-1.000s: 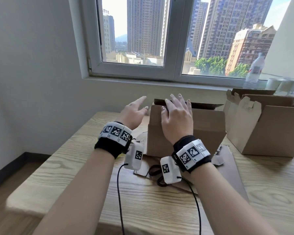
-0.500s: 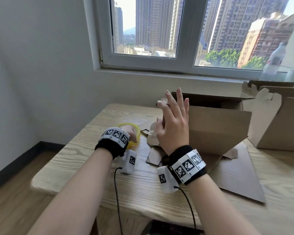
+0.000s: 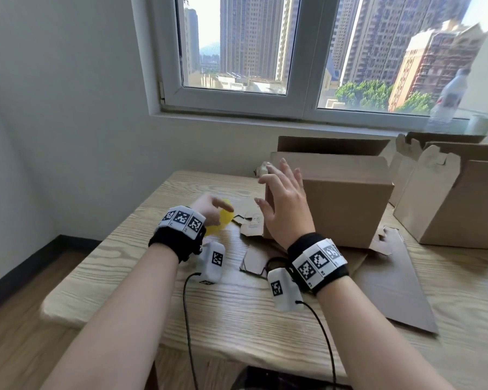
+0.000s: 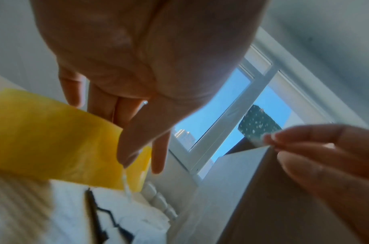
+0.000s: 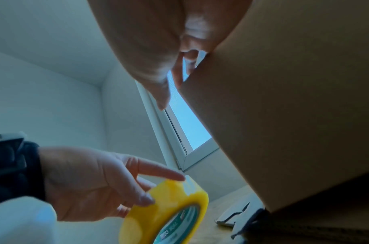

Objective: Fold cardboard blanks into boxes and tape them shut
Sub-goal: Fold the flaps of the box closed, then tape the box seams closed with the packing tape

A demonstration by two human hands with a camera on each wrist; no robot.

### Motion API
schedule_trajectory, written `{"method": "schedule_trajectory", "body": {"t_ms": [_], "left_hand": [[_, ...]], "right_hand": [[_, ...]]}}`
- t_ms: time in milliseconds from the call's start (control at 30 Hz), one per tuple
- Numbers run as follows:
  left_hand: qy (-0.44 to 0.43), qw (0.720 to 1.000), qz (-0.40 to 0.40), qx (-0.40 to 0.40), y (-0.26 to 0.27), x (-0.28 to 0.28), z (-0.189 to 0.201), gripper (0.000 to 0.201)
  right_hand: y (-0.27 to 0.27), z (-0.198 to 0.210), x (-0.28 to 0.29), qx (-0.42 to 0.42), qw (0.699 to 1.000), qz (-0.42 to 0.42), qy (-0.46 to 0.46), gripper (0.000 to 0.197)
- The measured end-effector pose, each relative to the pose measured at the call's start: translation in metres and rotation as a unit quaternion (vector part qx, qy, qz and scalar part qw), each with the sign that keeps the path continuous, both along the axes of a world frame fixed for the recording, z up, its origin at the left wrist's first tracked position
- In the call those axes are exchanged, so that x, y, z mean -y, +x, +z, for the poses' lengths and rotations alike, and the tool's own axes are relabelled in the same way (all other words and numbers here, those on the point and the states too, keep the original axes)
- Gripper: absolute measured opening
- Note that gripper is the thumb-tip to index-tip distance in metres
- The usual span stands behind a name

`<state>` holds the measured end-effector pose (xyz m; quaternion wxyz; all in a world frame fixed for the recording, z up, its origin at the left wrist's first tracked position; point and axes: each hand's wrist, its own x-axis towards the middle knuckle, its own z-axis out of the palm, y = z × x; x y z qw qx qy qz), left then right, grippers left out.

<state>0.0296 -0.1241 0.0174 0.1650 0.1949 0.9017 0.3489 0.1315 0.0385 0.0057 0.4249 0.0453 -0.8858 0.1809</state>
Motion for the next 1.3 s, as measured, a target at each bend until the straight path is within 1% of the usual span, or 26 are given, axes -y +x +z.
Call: {"method": "schedule_trajectory", "body": {"t_ms": [100, 200, 267, 333, 467, 533, 633, 767, 900, 1033, 1100, 1200, 1300], "left_hand": [[0.074, 0.997, -0.009, 0.006, 0.004, 0.004, 0.011, 0.051], [0.117, 0.992, -0.036, 0.025, 0.012, 0.002, 0.017, 0.041], [0.144, 0.987, -0.046, 0.051, 0.021, -0.003, 0.021, 0.037], [0.178, 0.980, -0.046, 0.069, 0.032, -0.008, 0.024, 0.034], [0.228, 0.969, -0.049, 0.081, 0.048, -0.016, 0.030, 0.031], [0.221, 0.971, -0.053, 0.075, 0.052, -0.021, 0.031, 0.031], [0.208, 0.975, -0.055, 0.063, 0.057, -0.029, 0.034, 0.029], [0.216, 0.974, -0.041, 0.058, 0.067, -0.036, 0.040, 0.027], [0.210, 0.977, -0.027, 0.041, 0.077, -0.042, 0.043, 0.025], [0.212, 0.977, -0.023, 0.027, 0.087, -0.047, 0.048, 0.027], [0.191, 0.981, -0.023, -0.001, 0.090, -0.049, 0.051, 0.028], [0.163, 0.985, -0.016, -0.047, 0.094, -0.051, 0.054, 0.022], [0.140, 0.986, -0.007, -0.089, 0.097, -0.051, 0.056, 0.020]], "right_hand": [[0.000, -0.002, 0.001, 0.024, 0.999, 0.027, 0.000, 0.009], [0.001, -0.002, 0.002, 0.075, 0.997, 0.013, 0.006, 0.021], [0.002, -0.002, 0.001, 0.091, 0.996, 0.010, 0.000, 0.026], [0.004, -0.002, -0.003, 0.079, 0.997, 0.023, -0.006, 0.023], [0.009, -0.001, -0.014, 0.023, 0.998, 0.053, -0.017, 0.005], [0.013, 0.001, -0.017, 0.020, 0.999, 0.046, -0.018, 0.005], [0.019, 0.004, -0.020, 0.037, 0.999, 0.023, 0.011, 0.004], [0.028, 0.009, -0.026, 0.047, 0.998, 0.029, 0.019, 0.008], [0.036, 0.017, -0.029, 0.059, 0.998, 0.008, 0.036, 0.010], [0.046, 0.024, -0.031, 0.095, 0.995, 0.023, -0.007, 0.014], [0.050, 0.027, -0.034, 0.112, 0.993, 0.033, -0.029, 0.014], [0.057, 0.031, -0.039, 0.113, 0.989, 0.071, -0.069, 0.012], [0.062, 0.033, -0.039, 0.111, 0.988, 0.082, -0.066, 0.015]]}}
